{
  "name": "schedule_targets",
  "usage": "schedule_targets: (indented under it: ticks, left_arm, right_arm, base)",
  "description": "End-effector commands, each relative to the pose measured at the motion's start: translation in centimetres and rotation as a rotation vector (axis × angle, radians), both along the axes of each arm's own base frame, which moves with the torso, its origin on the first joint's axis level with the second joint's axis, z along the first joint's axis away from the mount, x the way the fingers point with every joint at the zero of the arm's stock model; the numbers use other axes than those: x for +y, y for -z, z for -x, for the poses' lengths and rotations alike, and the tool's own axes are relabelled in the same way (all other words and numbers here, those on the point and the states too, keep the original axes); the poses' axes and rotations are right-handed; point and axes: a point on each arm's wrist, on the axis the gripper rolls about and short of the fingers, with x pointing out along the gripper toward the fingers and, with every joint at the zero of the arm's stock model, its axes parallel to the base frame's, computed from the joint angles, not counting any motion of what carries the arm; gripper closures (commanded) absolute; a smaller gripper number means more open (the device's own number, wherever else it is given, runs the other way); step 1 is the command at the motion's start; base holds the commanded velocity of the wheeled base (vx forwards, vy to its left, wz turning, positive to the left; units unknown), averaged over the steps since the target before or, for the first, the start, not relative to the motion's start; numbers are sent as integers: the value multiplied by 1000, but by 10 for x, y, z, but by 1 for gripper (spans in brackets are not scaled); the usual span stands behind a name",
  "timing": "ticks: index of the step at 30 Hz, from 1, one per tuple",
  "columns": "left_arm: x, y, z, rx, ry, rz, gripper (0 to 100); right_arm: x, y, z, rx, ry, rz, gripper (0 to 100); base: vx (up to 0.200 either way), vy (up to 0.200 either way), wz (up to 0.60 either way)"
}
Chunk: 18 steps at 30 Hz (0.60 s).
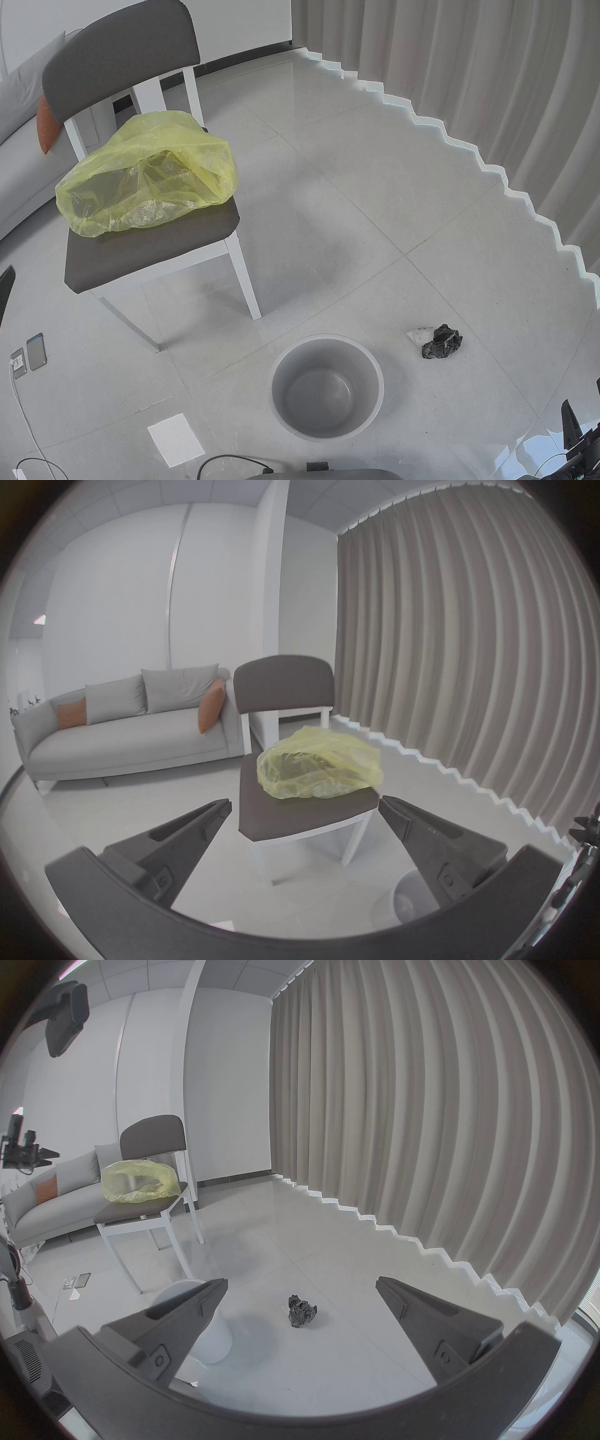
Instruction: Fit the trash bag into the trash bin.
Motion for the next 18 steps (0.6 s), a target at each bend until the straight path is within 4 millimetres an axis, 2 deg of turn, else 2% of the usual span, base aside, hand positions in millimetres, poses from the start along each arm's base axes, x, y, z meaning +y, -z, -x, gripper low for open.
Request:
schedule_targets:
  ticks: [1, 7, 9, 12, 13, 18]
  left_arm:
    - [38, -23, -142, 279, -193, -38, 0]
    - [51, -21, -189, 339, -206, -35, 0]
    - [52, -19, -195, 350, -207, -34, 0]
    - [61, -10, -216, 392, -219, -26, 0]
    - [61, -10, -216, 392, -219, -26, 0]
    - [70, -9, -246, 398, -225, -21, 0]
  right_arm:
    - [0, 5, 0, 3, 1, -1, 0]
    - [0, 5, 0, 3, 4, -10, 0]
    - [0, 5, 0, 3, 6, -10, 0]
    - [0, 5, 0, 2, 4, -10, 0]
    - [0, 5, 0, 2, 4, -10, 0]
    - [0, 5, 0, 2, 4, -10, 0]
  base:
    - [0, 0, 0]
    - [0, 0, 0]
    - [0, 0, 0]
    - [0, 0, 0]
    - [0, 0, 0]
    - [0, 0, 0]
